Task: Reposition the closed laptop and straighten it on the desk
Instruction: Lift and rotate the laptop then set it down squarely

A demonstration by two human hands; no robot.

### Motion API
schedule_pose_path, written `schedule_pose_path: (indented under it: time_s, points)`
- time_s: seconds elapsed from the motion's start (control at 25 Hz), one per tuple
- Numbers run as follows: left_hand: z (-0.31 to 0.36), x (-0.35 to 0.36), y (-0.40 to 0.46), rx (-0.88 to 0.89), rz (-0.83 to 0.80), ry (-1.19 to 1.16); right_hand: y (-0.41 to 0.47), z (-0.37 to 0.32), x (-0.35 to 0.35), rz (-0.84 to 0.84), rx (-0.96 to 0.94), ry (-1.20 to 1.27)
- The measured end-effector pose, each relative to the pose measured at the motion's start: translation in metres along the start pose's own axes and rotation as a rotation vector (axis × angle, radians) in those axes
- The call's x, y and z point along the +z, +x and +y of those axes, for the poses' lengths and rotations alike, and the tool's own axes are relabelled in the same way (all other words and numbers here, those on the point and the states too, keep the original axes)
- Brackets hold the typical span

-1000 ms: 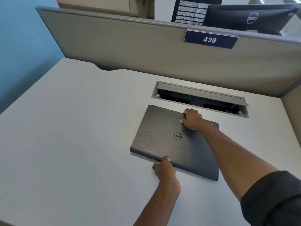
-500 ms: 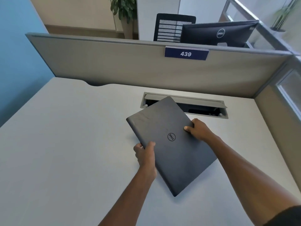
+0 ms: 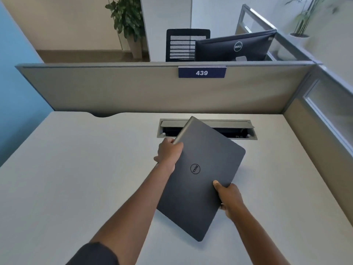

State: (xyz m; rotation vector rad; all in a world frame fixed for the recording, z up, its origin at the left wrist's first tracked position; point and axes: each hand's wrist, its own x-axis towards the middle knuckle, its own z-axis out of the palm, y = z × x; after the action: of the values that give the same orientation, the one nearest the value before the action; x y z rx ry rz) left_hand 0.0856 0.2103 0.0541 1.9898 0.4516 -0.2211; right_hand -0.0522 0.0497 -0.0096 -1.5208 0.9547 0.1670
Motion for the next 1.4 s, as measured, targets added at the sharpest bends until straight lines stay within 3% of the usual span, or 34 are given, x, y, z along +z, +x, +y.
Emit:
schedule_pose_path:
  time_s: [0.24,0.44,0.6,1.4]
  points:
    - [0.024,0.040,0.027,0.299,-0.113,0.406,-0.045,0.024,0.041,0.004,0.228,0.504]
    - [0.016,0.071,0.051,0.477,-0.278,0.554,-0.054,0.030,0.074,0.038,0.310,0.665]
    - [0.006,0.089,0.066,0.534,-0.341,0.623,-0.044,0.034,0.082,0.071,0.352,0.687]
    - [-0.034,0.110,0.096,0.566,-0.334,0.673,-0.016,0.043,0.089,0.164,0.347,0.477]
